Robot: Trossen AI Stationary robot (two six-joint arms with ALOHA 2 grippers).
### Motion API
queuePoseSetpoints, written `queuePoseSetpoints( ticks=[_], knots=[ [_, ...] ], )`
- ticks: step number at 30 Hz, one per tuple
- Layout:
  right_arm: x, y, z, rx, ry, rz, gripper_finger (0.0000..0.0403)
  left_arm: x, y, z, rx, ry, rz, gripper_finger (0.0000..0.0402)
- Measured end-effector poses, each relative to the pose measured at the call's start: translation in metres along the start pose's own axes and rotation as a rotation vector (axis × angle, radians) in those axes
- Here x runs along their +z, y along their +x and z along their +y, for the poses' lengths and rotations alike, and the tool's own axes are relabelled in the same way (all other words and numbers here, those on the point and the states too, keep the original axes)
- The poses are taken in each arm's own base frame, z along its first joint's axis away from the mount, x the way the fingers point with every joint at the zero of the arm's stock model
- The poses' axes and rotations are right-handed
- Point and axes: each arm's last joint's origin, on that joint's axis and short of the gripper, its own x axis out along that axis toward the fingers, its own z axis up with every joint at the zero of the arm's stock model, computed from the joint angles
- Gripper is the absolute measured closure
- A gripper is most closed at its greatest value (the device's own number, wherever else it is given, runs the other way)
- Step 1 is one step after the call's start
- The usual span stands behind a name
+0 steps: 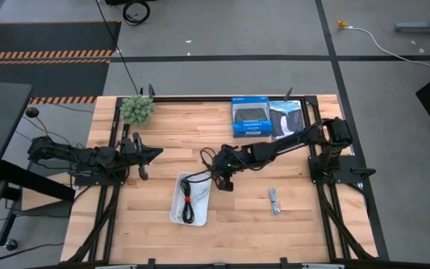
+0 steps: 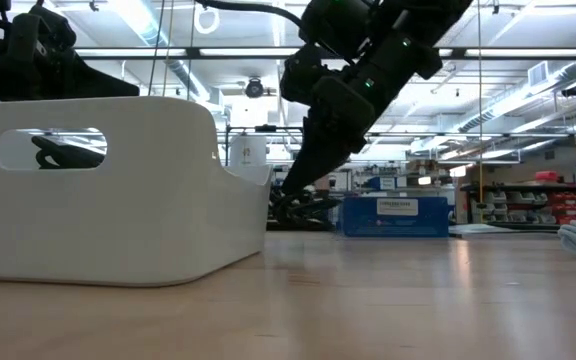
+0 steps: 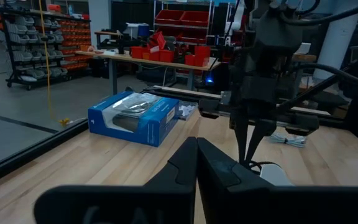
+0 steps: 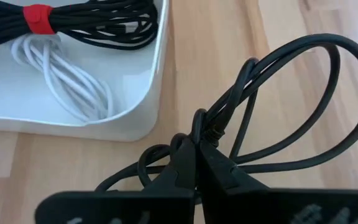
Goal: Pick and place USB-C Cables
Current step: Put the black USB cable into the white bin
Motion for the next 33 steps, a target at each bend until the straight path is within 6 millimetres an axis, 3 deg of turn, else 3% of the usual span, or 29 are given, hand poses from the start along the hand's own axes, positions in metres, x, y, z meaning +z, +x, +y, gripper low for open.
queuePoseSetpoints(
  ticks=[16,26,33],
  knots=[
    [0.039,-0.021,-0.003,-0.131,-0.084,0.012,0.0398,0.000,0.000,0.000,0.000,0.001,0.000,0.0390],
    [0.088,-0.053,-0.003,-0.204,-0.190,-0.061,0.0398,0.000,0.000,0.000,0.000,0.000,0.000,0.0390],
    [0.114,-0.072,-0.006,-0.012,-0.177,-0.138,0.0391,0.000,0.000,0.000,0.000,0.000,0.000,0.0390]
  ],
)
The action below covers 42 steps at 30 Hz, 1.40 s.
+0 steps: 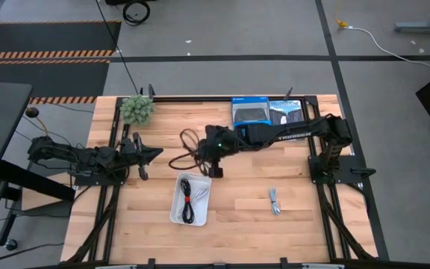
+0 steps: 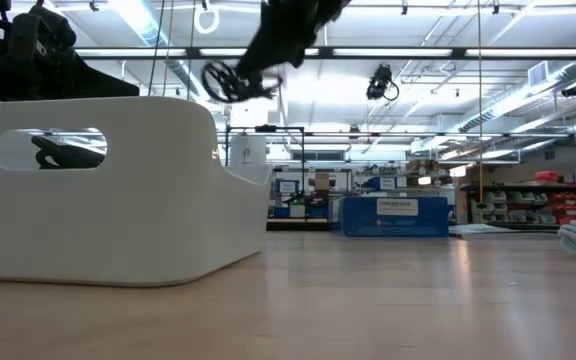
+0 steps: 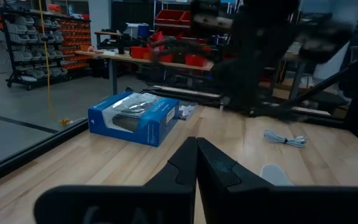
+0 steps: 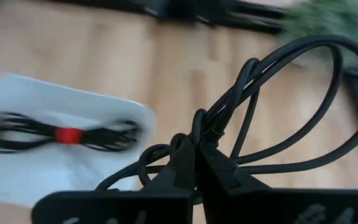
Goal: Pick and place USB-C Cables
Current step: Put the black USB cable into the white bin
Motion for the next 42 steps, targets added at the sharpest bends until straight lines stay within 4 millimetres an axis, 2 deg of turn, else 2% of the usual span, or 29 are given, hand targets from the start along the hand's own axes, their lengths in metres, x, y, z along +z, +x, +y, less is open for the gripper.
queuePoseSetpoints(
  ticks=[9,17,22,25,31,36,42],
  knots=[
    [0.004,-0.005,0.012,0.446,0.000,-0.056,0.0391,0.000,0.000,0.000,0.000,0.000,0.000,0.0390],
    [0.005,-0.010,0.019,0.752,0.041,-0.073,0.0391,0.000,0.000,0.000,0.000,0.000,0.000,0.0390],
    [0.005,-0.010,0.018,0.875,0.108,-0.057,0.0391,0.000,0.000,0.000,0.000,0.000,0.000,0.0390],
    [0.001,-0.004,0.019,0.886,0.139,-0.043,0.0391,0.000,0.000,0.000,0.000,0.000,0.000,0.0390],
    [-0.010,0.023,0.023,0.919,0.263,-0.034,0.0392,0.000,0.000,0.000,-0.001,0.000,0.001,0.0390],
    [-0.022,0.047,0.026,0.904,0.388,0.058,0.0393,0.000,0.000,0.000,0.002,0.002,0.003,0.0390],
    [-0.029,0.066,0.031,0.700,0.510,0.101,0.0393,-0.002,0.001,-0.001,0.001,0.014,0.023,0.0390]
  ],
)
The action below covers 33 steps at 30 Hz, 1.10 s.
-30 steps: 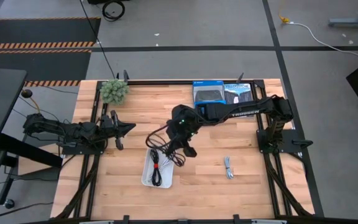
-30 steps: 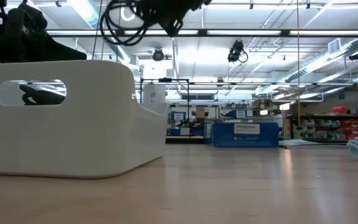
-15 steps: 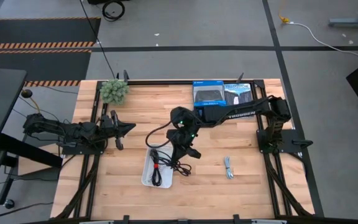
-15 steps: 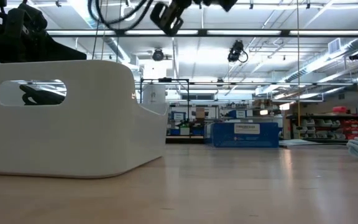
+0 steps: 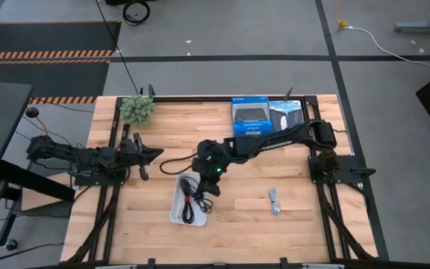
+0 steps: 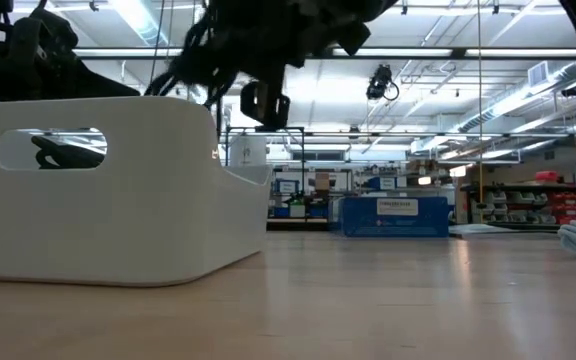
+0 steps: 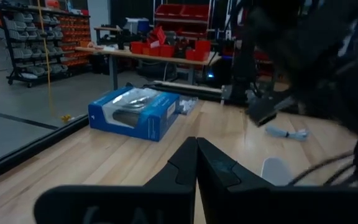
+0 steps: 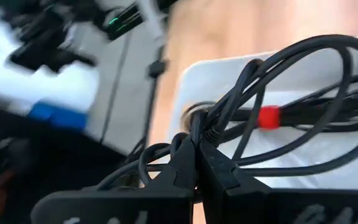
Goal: Pick and place USB-C Cables
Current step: Put the black USB cable into the white bin
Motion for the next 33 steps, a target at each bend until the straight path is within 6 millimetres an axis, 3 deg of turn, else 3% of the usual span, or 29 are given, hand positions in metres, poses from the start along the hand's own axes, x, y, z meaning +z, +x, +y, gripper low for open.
queuePoseSetpoints(
  ticks=[5,13,19,33],
  knots=[
    [0.002,0.002,-0.002,-0.127,0.020,-0.070,0.0393,-0.002,0.001,0.000,0.002,0.010,0.016,0.0390],
    [-0.004,0.009,-0.003,-0.082,-0.019,-0.010,0.0393,-0.001,0.001,0.000,0.002,0.007,0.011,0.0390],
    [-0.014,0.022,-0.008,-0.190,-0.031,0.011,0.0393,-0.001,0.001,0.000,0.002,0.007,0.011,0.0390],
    [-0.021,0.034,-0.018,-0.325,0.179,-0.030,0.0386,-0.001,0.001,0.000,0.002,0.007,0.011,0.0390]
  ],
)
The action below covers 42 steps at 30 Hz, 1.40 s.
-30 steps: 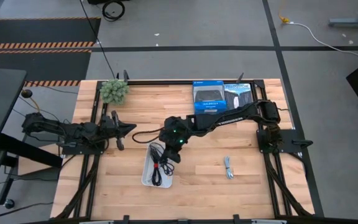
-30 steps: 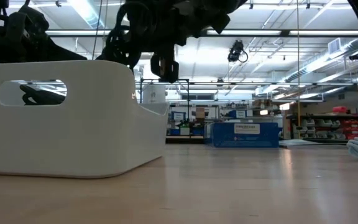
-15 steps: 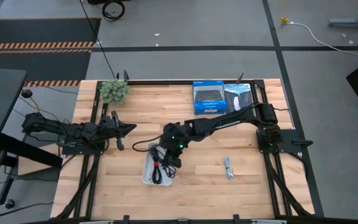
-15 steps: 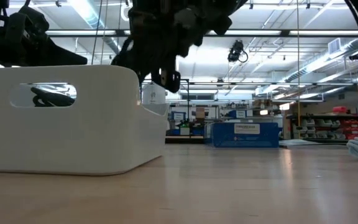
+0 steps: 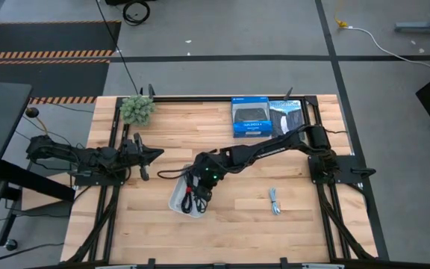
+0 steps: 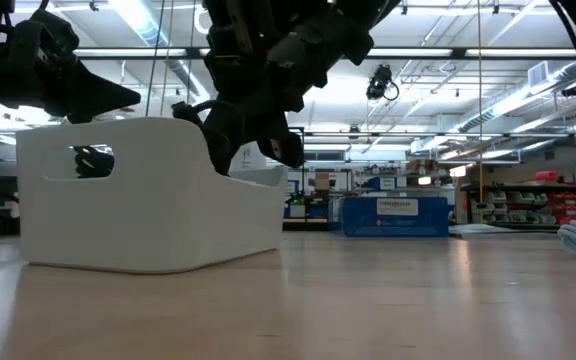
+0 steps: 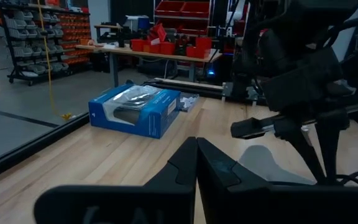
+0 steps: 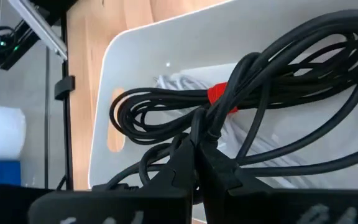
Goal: Pick and place USB-C Cables
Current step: Put the black USB cable into the white bin
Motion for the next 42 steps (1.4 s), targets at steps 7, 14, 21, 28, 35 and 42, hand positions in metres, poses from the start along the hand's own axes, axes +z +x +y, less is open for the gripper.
queuePoseSetpoints(
  ticks=[7,14,21,28,35,42],
  knots=[
    [0.001,-0.001,-0.005,-0.067,0.053,-0.028,0.0379,0.000,0.000,0.000,0.000,0.000,0.000,0.0390],
    [-0.001,0.000,-0.012,-0.198,0.011,-0.087,0.0377,0.000,0.000,0.000,0.000,0.000,0.000,0.0390],
    [-0.008,0.002,-0.014,-0.268,-0.032,-0.072,0.0377,0.000,0.000,0.000,0.000,0.000,-0.001,0.0390],
    [-0.014,0.003,-0.009,-0.327,-0.099,-0.070,0.0382,0.000,0.000,0.000,0.000,0.000,0.000,0.0390],
    [-0.014,0.004,-0.013,-0.267,-0.079,-0.018,0.0337,0.000,0.000,0.000,0.000,0.000,0.000,0.0390],
    [-0.011,0.000,-0.017,-0.180,-0.059,0.035,0.0252,0.000,0.000,0.000,0.000,0.000,0.000,0.0390]
  ],
)
